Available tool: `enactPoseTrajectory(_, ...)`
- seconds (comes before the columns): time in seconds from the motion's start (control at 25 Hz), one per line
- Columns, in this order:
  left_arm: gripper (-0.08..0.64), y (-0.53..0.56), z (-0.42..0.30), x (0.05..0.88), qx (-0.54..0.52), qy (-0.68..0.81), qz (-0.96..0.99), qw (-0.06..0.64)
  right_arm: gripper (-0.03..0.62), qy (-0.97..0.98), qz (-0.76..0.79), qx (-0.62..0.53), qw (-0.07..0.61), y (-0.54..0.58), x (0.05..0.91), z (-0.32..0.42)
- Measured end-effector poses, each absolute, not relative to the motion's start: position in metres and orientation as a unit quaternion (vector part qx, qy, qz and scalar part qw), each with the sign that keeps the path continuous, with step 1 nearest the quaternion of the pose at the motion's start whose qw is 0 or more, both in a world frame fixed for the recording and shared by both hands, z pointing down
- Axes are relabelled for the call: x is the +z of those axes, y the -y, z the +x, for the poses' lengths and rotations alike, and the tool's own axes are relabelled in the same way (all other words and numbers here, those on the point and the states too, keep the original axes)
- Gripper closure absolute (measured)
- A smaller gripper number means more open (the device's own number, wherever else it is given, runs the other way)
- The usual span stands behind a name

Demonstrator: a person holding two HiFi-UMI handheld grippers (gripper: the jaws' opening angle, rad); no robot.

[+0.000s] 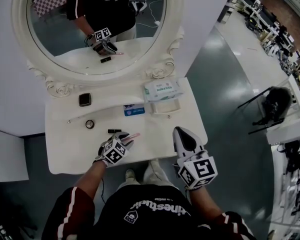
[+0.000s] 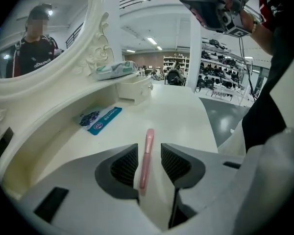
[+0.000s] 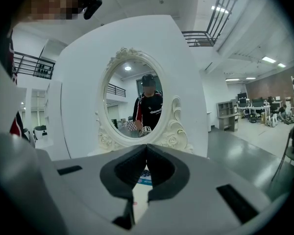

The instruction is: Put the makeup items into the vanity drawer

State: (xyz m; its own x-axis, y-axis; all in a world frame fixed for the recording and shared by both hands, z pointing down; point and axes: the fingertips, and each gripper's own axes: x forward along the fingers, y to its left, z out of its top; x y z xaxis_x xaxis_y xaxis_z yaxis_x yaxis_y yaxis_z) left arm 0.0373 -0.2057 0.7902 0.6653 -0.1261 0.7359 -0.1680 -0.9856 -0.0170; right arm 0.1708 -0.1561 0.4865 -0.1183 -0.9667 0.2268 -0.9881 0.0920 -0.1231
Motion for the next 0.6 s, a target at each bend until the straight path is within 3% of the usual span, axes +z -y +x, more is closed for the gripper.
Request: enactPoseTrajectory(0.6, 0.511, 0.1996, 0.0390, 0.7991, 0.429, 0.080, 0.899, 0.022, 0.589, 0.740, 0.659, 0.126, 0.047, 0.1537, 0.4902, 0.1719)
